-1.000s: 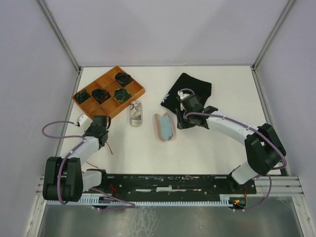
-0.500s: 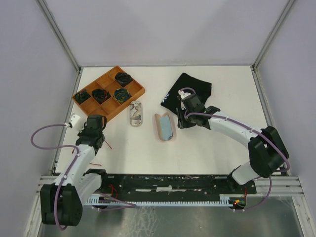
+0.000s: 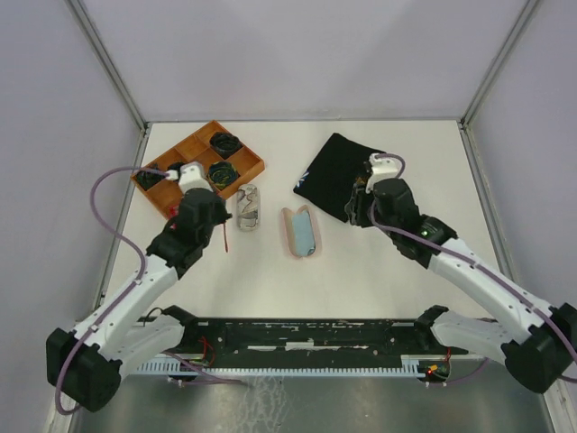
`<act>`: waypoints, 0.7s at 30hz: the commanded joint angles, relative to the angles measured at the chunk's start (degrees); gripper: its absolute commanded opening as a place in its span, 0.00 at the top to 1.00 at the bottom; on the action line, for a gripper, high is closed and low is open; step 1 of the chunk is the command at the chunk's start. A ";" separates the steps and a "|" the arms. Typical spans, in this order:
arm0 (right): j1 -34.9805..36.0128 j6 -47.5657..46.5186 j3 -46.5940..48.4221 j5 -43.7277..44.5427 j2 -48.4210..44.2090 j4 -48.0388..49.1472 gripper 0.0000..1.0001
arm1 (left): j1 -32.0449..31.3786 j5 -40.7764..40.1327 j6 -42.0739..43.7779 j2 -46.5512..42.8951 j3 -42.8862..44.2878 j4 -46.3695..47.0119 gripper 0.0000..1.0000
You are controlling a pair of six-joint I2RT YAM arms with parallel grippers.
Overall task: Organize the sunglasses
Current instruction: Pick up the sunglasses from the center of the board, then place the sunglasses at the center of the board.
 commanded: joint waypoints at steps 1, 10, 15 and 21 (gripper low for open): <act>0.09 -0.58 -0.85 7.48 -8.90 3.77 0.56 | -11.03 6.62 12.15 2.66 3.76 6.26 0.97; 0.14 -2.58 -2.32 13.23 -17.79 2.94 0.55 | -28.31 21.04 24.34 7.79 2.81 9.40 0.97; 0.18 -2.39 -3.04 17.96 -22.64 3.18 0.55 | -40.14 21.50 28.62 17.07 8.09 9.83 0.97; 0.16 -3.40 -4.05 24.27 -31.64 3.01 0.55 | -48.94 30.53 32.57 29.06 14.91 12.43 0.97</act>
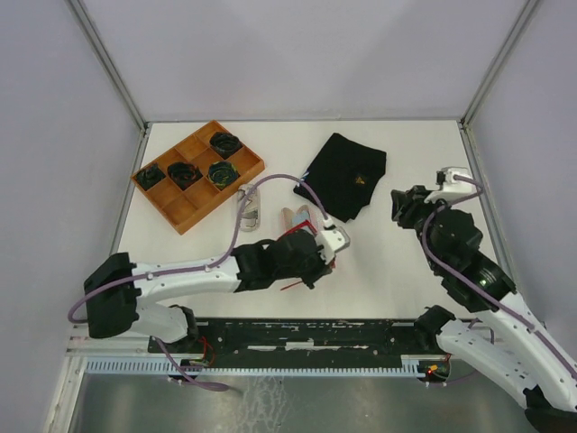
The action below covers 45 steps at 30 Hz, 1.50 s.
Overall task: Organize the sunglasses
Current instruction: Place the sunglasses at the center of the board.
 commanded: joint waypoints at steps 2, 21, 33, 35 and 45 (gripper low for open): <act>0.14 -1.88 -0.42 8.04 -7.92 1.19 0.55 | -4.34 11.31 8.60 9.07 9.71 4.45 0.97; 0.15 -0.55 0.00 15.01 -12.33 -8.34 0.53 | -5.41 27.50 21.56 38.65 35.55 -5.59 0.97; 0.14 5.61 3.03 15.32 -5.02 -16.44 0.51 | -3.16 22.73 22.08 39.88 30.54 -3.48 0.85; 0.09 5.39 3.56 15.54 -4.78 -16.82 0.51 | -2.96 22.62 21.64 39.99 29.92 -2.36 0.81; 0.07 2.58 4.81 16.60 -7.76 -17.16 0.48 | -1.56 22.57 18.89 35.57 25.12 2.97 0.62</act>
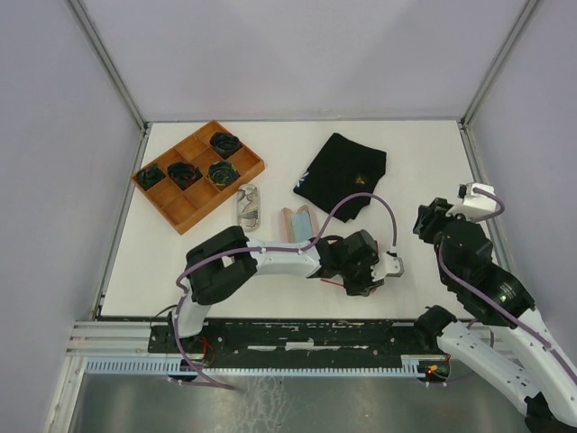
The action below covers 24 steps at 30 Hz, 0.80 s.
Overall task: Organize the sunglasses
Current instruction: Place the sunglasses at the center of the board.
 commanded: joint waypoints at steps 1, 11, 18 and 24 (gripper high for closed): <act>0.14 -1.24 3.07 3.66 -1.67 -0.45 0.48 | 0.95 0.37 -1.33 -6.36 -2.81 6.05 0.61; 0.11 -0.93 2.43 4.71 -2.55 -1.67 0.47 | 7.87 -5.04 -17.23 -24.83 -16.61 23.76 0.60; 0.05 2.25 7.32 -14.31 15.87 -6.14 0.41 | 16.77 -18.93 -25.96 -35.03 -21.13 21.85 0.55; -0.64 7.68 5.95 -24.23 28.14 -7.01 0.41 | 20.96 -34.07 -28.87 -43.19 -24.27 15.56 0.51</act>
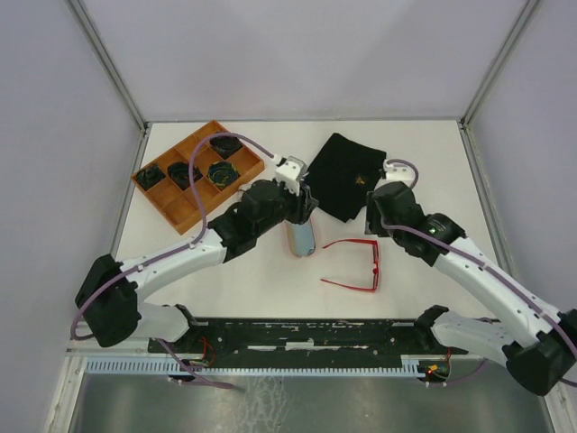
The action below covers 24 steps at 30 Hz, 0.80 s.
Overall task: Organize the sunglasses
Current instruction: Place the sunglasses at the center of the board, then pick up the sunglasses from the center of the board.
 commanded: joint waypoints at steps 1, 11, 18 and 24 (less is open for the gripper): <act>-0.57 5.54 -1.74 -9.42 3.62 -2.24 0.41 | 1.42 -12.86 -5.01 -7.32 -2.97 -1.84 0.51; -1.23 10.75 -8.96 -12.44 6.46 -4.99 0.46 | 1.64 -19.00 -6.25 -15.40 -14.32 0.31 0.50; -3.69 11.22 -11.35 -13.41 9.39 -3.23 0.52 | 1.64 -18.41 -5.70 -14.44 -16.74 2.56 0.50; -5.61 10.18 -12.23 -14.77 11.69 -2.09 0.57 | 1.64 -17.07 -5.28 -13.27 -16.78 3.74 0.50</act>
